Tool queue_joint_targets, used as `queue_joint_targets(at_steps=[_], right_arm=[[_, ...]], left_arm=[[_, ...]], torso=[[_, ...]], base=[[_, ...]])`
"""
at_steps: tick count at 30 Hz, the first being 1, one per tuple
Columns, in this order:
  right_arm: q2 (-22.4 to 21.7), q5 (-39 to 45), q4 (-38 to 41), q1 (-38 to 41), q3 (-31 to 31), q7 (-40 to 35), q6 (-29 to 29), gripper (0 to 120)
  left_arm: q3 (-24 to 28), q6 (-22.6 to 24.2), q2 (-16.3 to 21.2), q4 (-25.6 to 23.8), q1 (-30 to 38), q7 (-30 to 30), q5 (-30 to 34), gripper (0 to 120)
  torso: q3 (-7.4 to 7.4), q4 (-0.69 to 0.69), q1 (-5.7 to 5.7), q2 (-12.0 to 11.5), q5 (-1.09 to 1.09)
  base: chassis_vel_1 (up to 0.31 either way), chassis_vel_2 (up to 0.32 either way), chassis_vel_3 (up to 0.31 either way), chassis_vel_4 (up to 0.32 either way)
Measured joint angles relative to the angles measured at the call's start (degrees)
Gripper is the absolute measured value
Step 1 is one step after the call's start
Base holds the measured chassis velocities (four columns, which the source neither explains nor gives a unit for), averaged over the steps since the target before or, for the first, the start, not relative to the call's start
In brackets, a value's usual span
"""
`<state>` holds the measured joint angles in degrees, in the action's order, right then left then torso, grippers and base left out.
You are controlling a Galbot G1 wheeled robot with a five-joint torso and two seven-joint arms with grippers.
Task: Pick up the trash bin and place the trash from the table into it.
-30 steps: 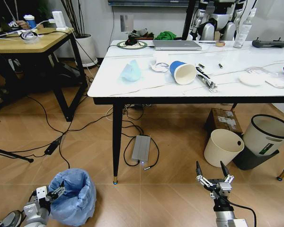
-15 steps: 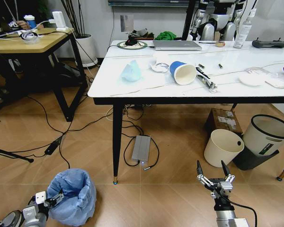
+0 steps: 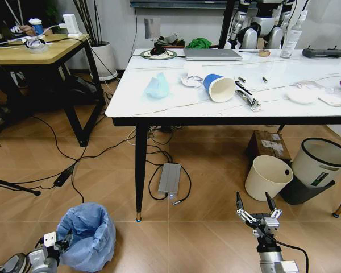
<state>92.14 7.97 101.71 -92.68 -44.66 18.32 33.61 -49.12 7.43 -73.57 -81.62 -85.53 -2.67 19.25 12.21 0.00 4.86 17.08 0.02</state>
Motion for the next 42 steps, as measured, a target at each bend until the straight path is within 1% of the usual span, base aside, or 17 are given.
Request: queue_joint_targets(at_steps=[4,7,8,12,15,21,23,25,26,28,29,30,31,32,38,39,42], right_arm=[[0.00,-0.03,-0.12,0.15,0.02,-0.01,-0.07,100],[0.00,-0.04,-0.28,0.46,0.03,-0.02,-0.30,100],[0.00,-0.04,-0.28,0.46,0.03,-0.02,-0.30,100],[0.00,-0.05,-0.48,0.63,0.05,-0.02,-0.43,100],[0.00,-0.05,-0.51,0.68,0.04,-0.02,-0.45,100],[0.00,-0.11,-0.49,0.57,0.04,-0.04,-0.55,100],[0.00,-0.17,-0.32,0.42,0.01,-0.03,-0.74,100],[0.00,-0.46,0.01,0.33,-0.08,-0.06,-1.00,100],[0.00,-0.46,0.01,0.33,-0.08,-0.06,-1.00,100],[0.00,-0.70,0.36,0.23,-0.07,-0.08,-1.32,100],[0.00,-0.73,0.45,0.19,-0.07,-0.09,-1.37,100],[0.00,-0.94,0.75,0.03,-0.03,-0.11,-1.60,100],[0.00,-1.09,0.93,-0.09,-0.02,-0.13,-1.74,100],[0.00,-1.09,0.93,-0.09,-0.02,-0.13,-1.74,100],[0.00,-1.63,1.89,-0.64,0.04,-0.26,-2.57,100],[0.00,-1.63,1.89,-0.64,0.04,-0.26,-2.57,100],[0.00,-2.13,2.33,-1.00,0.14,-0.34,-2.70,100]], left_arm=[[0.01,-0.01,0.03,0.15,0.12,0.00,0.00,29],[0.06,0.04,0.09,0.36,0.20,-0.13,0.02,13],[0.06,0.04,0.09,0.36,0.20,-0.13,0.02,13],[0.06,0.04,0.04,0.43,0.24,-0.21,0.07,1],[0.07,-0.33,0.00,0.54,0.25,-0.60,0.07,0],[0.79,-4.10,0.07,1.18,0.27,-2.44,-0.75,0],[0.96,-5.36,-0.24,0.06,-0.04,-3.58,-0.91,0],[0.87,-7.54,-0.47,-2.89,-1.65,-7.58,-0.56,0],[0.87,-7.54,-0.47,-2.89,-1.65,-7.58,-0.56,0],[0.73,-9.42,-0.53,-5.47,-3.24,-12.32,-0.41,0],[0.73,-9.67,-0.53,-6.02,-3.60,-13.08,-0.29,0],[1.00,-10.13,-0.12,-8.64,-5.59,-15.10,0.20,0],[1.31,-10.34,0.37,-10.32,-7.05,-15.70,0.51,0],[1.31,-10.34,0.37,-10.32,-7.05,-15.70,0.51,0],[2.41,-13.18,3.73,-19.78,-14.86,-17.23,2.04,0],[2.41,-13.18,3.73,-19.78,-14.86,-17.23,2.04,0],[3.13,-13.32,4.78,-24.74,-18.38,-17.07,3.82,0]], torso=[[0.01,0.00,0.00,0.01,-0.01],[0.02,0.00,0.01,0.02,-0.02],[0.02,0.00,0.01,0.02,-0.02],[0.02,-0.01,0.01,0.03,-0.01],[0.02,-0.01,0.01,0.03,-0.01],[0.03,0.00,0.02,0.03,0.00],[0.04,0.00,0.02,0.03,-0.06],[0.04,-0.01,0.02,0.03,-0.06],[0.04,-0.01,0.02,0.03,-0.06],[0.04,-0.01,0.03,0.03,-0.04],[0.04,-0.01,0.02,0.03,-0.05],[0.04,-0.02,0.02,0.03,-0.06],[0.04,-0.02,0.03,0.03,-0.04],[0.04,-0.02,0.03,0.03,-0.04],[0.04,0.00,0.02,0.04,-0.01],[0.04,0.00,0.02,0.04,-0.01],[0.04,0.00,0.02,0.04,-0.01]], base=[[0.000,0.000,0.000,0.000],[0.000,0.000,0.000,0.000],[0.000,0.000,0.000,0.000],[0.000,0.000,0.000,0.000],[0.000,0.000,0.000,0.000],[0.000,0.000,0.000,0.000],[0.000,0.000,0.000,0.000],[0.000,0.000,0.000,0.000],[0.000,0.000,0.000,0.000],[0.000,0.000,0.000,0.000],[0.000,0.000,0.000,0.000],[0.000,0.000,0.000,0.000],[0.000,0.000,0.000,0.000],[0.000,0.000,0.000,0.000],[0.000,0.000,0.000,0.000],[0.000,0.000,0.000,0.000],[0.000,0.000,0.000,0.000]])
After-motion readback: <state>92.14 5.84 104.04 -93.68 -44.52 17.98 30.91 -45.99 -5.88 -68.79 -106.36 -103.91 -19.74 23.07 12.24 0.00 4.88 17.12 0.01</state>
